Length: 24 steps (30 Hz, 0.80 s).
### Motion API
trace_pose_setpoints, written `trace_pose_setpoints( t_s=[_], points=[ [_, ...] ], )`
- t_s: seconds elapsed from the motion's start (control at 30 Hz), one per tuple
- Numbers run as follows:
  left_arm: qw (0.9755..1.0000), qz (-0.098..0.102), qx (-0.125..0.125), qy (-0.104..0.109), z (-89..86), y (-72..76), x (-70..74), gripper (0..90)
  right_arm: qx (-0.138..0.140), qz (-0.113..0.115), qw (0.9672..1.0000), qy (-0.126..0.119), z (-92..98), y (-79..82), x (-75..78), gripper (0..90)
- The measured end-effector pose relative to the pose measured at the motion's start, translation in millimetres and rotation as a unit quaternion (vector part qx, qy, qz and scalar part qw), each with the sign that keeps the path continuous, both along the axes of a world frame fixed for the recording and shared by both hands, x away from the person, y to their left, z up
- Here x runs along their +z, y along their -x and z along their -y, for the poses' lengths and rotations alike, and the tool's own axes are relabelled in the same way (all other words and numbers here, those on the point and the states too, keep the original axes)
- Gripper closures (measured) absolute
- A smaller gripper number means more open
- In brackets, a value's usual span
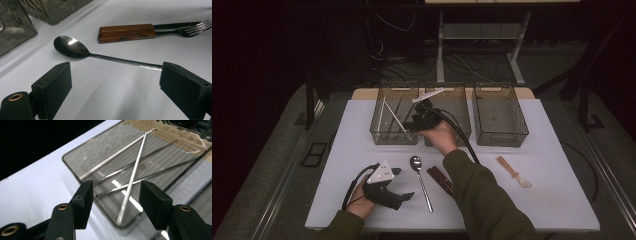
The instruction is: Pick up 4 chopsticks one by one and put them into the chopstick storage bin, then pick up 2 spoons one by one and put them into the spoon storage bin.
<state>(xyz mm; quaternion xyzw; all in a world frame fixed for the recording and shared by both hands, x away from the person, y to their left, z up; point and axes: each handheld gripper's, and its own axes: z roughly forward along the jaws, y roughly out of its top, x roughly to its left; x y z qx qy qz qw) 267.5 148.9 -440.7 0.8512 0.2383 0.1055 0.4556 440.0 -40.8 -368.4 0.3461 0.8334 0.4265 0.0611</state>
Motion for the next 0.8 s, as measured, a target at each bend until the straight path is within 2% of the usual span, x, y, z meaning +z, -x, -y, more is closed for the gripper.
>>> trace_pose_setpoints(
  t_s=[0.27, 0.8],
  points=[
    [1.0000, 0.002, 0.000, -0.004, -0.5, -0.7, -0.2, 9.1, 0.012, 0.007, 0.9999, 0.005, 29.0, 16.3, 7.8, 42.2],
    [1.0000, -0.005, 0.007, 0.000, 0.8, 1.6, -1.3, 9.1, 0.014, 0.026, 0.9996, 0.000, 83.3, 45.4, 21.5, 40.0]
  ],
)
